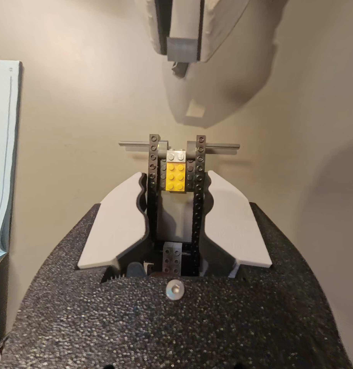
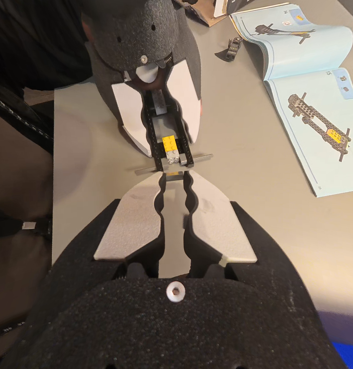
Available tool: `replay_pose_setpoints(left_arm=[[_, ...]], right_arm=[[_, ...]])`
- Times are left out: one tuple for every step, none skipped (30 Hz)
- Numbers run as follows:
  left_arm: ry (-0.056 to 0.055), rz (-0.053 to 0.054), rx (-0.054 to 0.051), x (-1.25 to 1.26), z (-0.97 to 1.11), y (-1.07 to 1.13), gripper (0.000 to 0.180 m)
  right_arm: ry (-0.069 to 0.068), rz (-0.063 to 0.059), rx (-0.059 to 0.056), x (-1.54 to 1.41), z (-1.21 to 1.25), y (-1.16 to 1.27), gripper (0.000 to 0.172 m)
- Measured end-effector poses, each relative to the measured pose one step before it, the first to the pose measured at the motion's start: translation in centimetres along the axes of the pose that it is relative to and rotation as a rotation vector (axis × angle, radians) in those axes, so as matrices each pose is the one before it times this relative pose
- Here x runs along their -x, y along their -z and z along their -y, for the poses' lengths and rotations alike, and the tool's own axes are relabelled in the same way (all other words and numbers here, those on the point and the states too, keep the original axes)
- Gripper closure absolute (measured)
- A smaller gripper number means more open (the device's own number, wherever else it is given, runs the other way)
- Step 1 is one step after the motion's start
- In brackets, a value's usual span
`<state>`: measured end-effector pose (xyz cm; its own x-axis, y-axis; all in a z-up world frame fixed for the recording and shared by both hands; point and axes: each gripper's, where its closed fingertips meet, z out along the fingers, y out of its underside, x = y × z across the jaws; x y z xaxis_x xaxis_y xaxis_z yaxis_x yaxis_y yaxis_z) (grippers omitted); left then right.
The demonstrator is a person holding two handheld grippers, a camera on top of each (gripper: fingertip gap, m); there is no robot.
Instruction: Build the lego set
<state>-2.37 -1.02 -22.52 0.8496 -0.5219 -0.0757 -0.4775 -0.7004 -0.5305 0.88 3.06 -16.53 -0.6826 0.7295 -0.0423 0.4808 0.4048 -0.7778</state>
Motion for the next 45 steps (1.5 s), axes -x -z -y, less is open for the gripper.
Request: replay_pose_setpoints(left_arm=[[-0.0007, 0.0096, -0.0086, 0.168, 0.026, 0.144, 0.121], [-0.0025, 0.0100, -0.0216, 0.163, 0.204, 0.256, 0.118], [-0.0083, 0.0127, -0.0351, 0.190, 0.427, 0.355, 0.117], [-0.0195, 0.0189, -0.0443, 0.222, 0.622, 0.416, 0.117], [-0.0351, 0.0343, -0.0564, 0.297, 0.871, 0.433, 0.117], [-0.0391, 0.0410, -0.0696, 0.284, 1.136, 0.348, 0.117], [-0.0332, 0.0355, -0.0725, 0.147, 1.219, 0.204, 0.120], [-0.0301, 0.0211, -0.0634, -0.113, 1.072, 0.053, 0.127], [-0.0266, 0.0139, -0.0491, -0.199, 0.793, -0.097, 0.134], [-0.0309, 0.0246, -0.0395, -0.027, 0.620, -0.200, 0.139], [-0.0360, 0.0428, -0.0398, 0.213, 0.561, -0.172, 0.143], [-0.0337, 0.0413, -0.0312, 0.232, 0.425, -0.149, 0.146], [-0.0271, 0.0367, -0.0125, 0.226, 0.203, -0.159, 0.147], [-0.0234, 0.0317, -0.0066, 0.165, 0.144, -0.144, 0.147], [-0.0273, 0.0198, -0.0073, -0.015, 0.149, -0.088, 0.147], [-0.0266, 0.0213, -0.0133, 0.021, 0.248, -0.024, 0.147], [-0.0220, 0.0244, -0.0141, 0.094, 0.262, -0.020, 0.147], [-0.0169, 0.0255, -0.0105, 0.155, 0.174, -0.038, 0.149], [-0.0121, 0.0233, -0.0058, 0.162, 0.068, -0.067, 0.152], [-0.0092, 0.0201, -0.0032, 0.150, -0.010, -0.094, 0.156], [-0.0102, 0.0197, -0.0048, 0.136, 0.004, -0.075, 0.161], [-0.0090, 0.0197, -0.0057, 0.158, 0.029, -0.027, 0.165], [-0.0086, 0.0096, -0.0044, 0.081, 0.034, 0.017, 0.166], [-0.0033, 0.0082, -0.0093, 0.116, 0.074, 0.063, 0.169], [0.0034, -0.0047, -0.0108, -0.029, 0.123, 0.068, 0.170], [0.0078, -0.0081, -0.0099, -0.023, 0.093, 0.061, 0.172], [0.0173, -0.0166, -0.0079, -0.103, 0.029, 0.029, 0.173], [0.0310, -0.0202, -0.0062, -0.100, -0.016, 0.011, 0.173], [0.0291, -0.0193, -0.0085, -0.088, 0.019, 0.039, 0.173], [0.0210, -0.0144, -0.0091, -0.067, 0.047, 0.055, 0.173], [0.0083, -0.0048, -0.0054, 0.025, 0.067, 0.047, 0.173], [0.0073, -0.0056, -0.0013, -0.002, 0.018, 0.028, 0.173], [0.0132, -0.0119, 0.0010, -0.032, -0.013, 0.033, 0.173], [0.0127, -0.0120, -0.0002, -0.026, 0.008, 0.060, 0.173], [0.0151, -0.0146, 0.0028, -0.004, 0.005, 0.098, 0.173], [0.0111, -0.0202, 0.0027, -0.059, 0.060, 0.122, 0.173], [0.0087, -0.0114, -0.0026, 0.091, 0.157, 0.161, 0.173], [0.0128, -0.0164, -0.0018, 0.078, 0.173, 0.161, 0.173], [0.0167, -0.0262, -0.0008, -0.039, 0.166, 0.131, 0.173], [0.0204, -0.0311, 0.0003, -0.122, 0.132, 0.102, 0.173], [0.0173, -0.0195, -0.0010, -0.018, 0.125, 0.081, 0.173], [0.0179, -0.0233, -0.0014, -0.130, 0.101, 0.068, 0.173], [0.0233, -0.0167, -0.0031, -0.066, 0.081, 0.035, 0.173], [0.0230, -0.0068, -0.0035, 0.024, 0.027, 0.010, 0.173], [0.0187, -0.0089, -0.0023, -0.045, -0.028, 0.011, 0.173]], right_arm=[[-0.0058, 0.0040, -0.0041, 0.020, 0.005, -0.108, 0.155], [-0.0100, 0.0049, -0.0061, -0.004, 0.005, -0.082, 0.155], [-0.0157, 0.0072, -0.0069, -0.019, 0.038, -0.056, 0.155], [-0.0188, 0.0072, -0.0092, -0.047, 0.070, -0.028, 0.155], [-0.0210, 0.0049, -0.0120, -0.074, 0.119, 0.012, 0.155], [-0.0237, 0.0040, -0.0112, -0.078, 0.143, 0.021, 0.155], [-0.0232, 0.0048, -0.0100, -0.047, 0.152, 0.036, 0.155], [-0.0230, 0.0039, -0.0103, -0.009, 0.160, 0.044, 0.155], [-0.0252, 0.0041, -0.0084, 0.004, 0.147, 0.052, 0.155], [-0.0258, 0.0091, -0.0086, 0.074, 0.156, 0.053, 0.155], [-0.0259, 0.0122, -0.0129, 0.124, 0.207, 0.077, 0.155], [-0.0231, 0.0088, -0.0158, 0.077, 0.271, 0.097, 0.155], [-0.0188, 0.0060, -0.0153, 0.046, 0.257, 0.087, 0.155], [-0.0188, 0.0067, -0.0155, 0.058, 0.265, 0.087, 0.155], [-0.0194, 0.0056, -0.0160, 0.029, 0.245, 0.069, 0.155], [-0.0174, 0.0038, -0.0154, 0.017, 0.231, 0.055, 0.155], [-0.0145, 0.0066, -0.0132, 0.053, 0.178, 0.043, 0.155], [-0.0136, 0.0097, -0.0099, 0.103, 0.129, 0.008, 0.155], [-0.0127, 0.0072, -0.0078, 0.077, 0.115, -0.008, 0.155], [-0.0086, 0.0027, -0.0074, 0.053, 0.102, -0.024, 0.155], [-0.0048, 0.0016, -0.0079, 0.068, 0.094, -0.027, 0.155], [-0.0025, -0.0017, -0.0058, 0.042, 0.054, -0.021, 0.155], [-0.0008, -0.0050, -0.0059, -0.024, 0.044, 0.012, 0.155], [0.0013, -0.0005, -0.0075, 0.020, 0.063, 0.030, 0.155], [0.0035, 0.0056, -0.0084, 0.098, 0.055, 0.026, 0.155], [0.0069, 0.0027, -0.0105, 0.065, 0.074, 0.027, 0.153], [0.0126, -0.0057, -0.0103, -0.064, 0.068, 0.021, 0.151], [0.0191, -0.0092, -0.0056, -0.109, 0.017, 0.019, 0.148], [0.0220, -0.0072, -0.0030, -0.050, -0.016, 0.022, 0.147], [0.0192, -0.0011, -0.0037, 0.032, 0.010, 0.028, 0.147], [0.0168, 0.0021, -0.0031, 0.075, 0.019, 0.043, 0.147], [0.0196, -0.0019, -0.0029, 0.007, 0.032, 0.066, 0.147], [0.0271, -0.0043, -0.0026, -0.013, 0.023, 0.124, 0.147], [0.0396, -0.0033, -0.0004, -0.018, -0.026, 0.160, 0.147], [0.0536, -0.0090, 0.0032, -0.115, -0.097, 0.194, 0.147], [0.0618, -0.0119, 0.0072, -0.179, -0.142, 0.200, 0.148], [0.0622, -0.0038, 0.0097, -0.064, -0.171, 0.183, 0.149], [0.0550, 0.0019, 0.0082, 0.032, -0.114, 0.139, 0.150], [0.0480, 0.0061, 0.0072, 0.110, -0.070, 0.074, 0.150], [0.0447, 0.0068, 0.0072, 0.134, -0.018, 0.018, 0.151], [0.0422, 0.0003, 0.0053, 0.055, 0.050, -0.008, 0.153], [0.0420, 0.0022, 0.0042, 0.099, 0.072, -0.043, 0.155], [0.0397, 0.0069, 0.0022, 0.166, 0.099, -0.056, 0.155], [0.0318, 0.0009, -0.0019, 0.074, 0.135, -0.095, 0.157], [0.0228, -0.0028, -0.0028, -0.009, 0.122, -0.104, 0.158]])
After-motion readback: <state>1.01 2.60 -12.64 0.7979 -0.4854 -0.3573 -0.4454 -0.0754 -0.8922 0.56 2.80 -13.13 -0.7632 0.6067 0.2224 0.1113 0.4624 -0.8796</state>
